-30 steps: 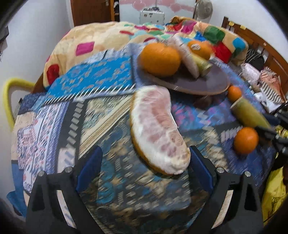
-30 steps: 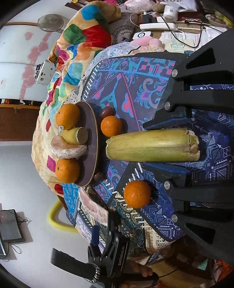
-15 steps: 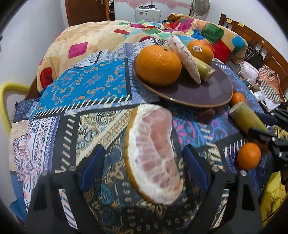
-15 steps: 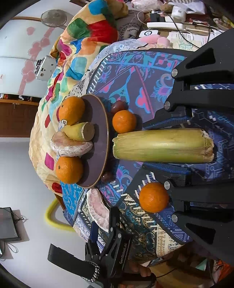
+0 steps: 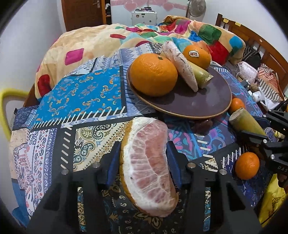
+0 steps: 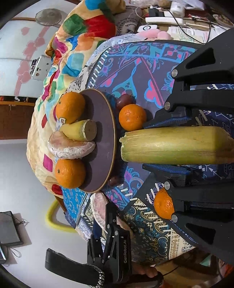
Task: Organize fruits
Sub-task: 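Close the right tool on the yellow cylinder while the left tool grasps the pomelo segment, then carry the cylinder and pomelo segment onto the plate and set them down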
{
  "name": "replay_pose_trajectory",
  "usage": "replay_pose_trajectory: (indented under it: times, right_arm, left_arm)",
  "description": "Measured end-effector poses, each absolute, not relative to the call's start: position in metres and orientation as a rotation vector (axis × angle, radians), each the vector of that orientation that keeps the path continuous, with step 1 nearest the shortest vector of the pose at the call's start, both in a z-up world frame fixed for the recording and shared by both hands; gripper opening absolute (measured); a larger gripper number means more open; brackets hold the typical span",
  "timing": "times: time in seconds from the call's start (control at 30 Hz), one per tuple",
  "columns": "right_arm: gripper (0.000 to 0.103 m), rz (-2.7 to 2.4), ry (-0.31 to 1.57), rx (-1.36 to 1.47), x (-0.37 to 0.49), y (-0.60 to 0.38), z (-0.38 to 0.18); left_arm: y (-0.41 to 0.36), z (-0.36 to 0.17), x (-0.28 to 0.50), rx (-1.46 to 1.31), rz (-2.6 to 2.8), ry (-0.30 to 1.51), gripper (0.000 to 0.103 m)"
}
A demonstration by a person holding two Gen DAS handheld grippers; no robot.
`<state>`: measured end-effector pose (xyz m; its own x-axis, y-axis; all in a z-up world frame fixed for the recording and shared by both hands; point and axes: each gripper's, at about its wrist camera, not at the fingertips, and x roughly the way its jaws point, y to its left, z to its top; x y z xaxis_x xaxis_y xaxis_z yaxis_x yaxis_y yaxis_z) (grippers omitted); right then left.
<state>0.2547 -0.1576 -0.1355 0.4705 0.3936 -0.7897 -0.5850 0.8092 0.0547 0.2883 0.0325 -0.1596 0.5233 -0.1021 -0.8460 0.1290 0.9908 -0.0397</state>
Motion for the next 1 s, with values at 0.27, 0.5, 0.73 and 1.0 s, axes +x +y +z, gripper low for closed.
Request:
replay_pose_trajectory:
  times: [0.27, 0.5, 0.73, 1.0]
  right_arm:
    - [0.034, 0.601, 0.833, -0.182, 0.244, -0.170, -0.117]
    - [0.034, 0.599, 0.774, -0.145, 0.243, -0.177, -0.097]
    - [0.034, 0.592, 0.721, -0.126, 0.250, -0.179, -0.080]
    - [0.034, 0.575, 0.650, -0.118, 0.262, -0.179, -0.061]
  left_arm:
    - [0.042, -0.152, 0.272, -0.011, -0.133, 0.976, 0.048]
    - [0.044, -0.121, 0.260, -0.019, -0.128, 0.873, 0.046]
    - [0.036, -0.094, 0.269, -0.028, -0.141, 0.808, 0.043]
    - [0.025, -0.075, 0.281, -0.026, -0.179, 0.764, 0.033]
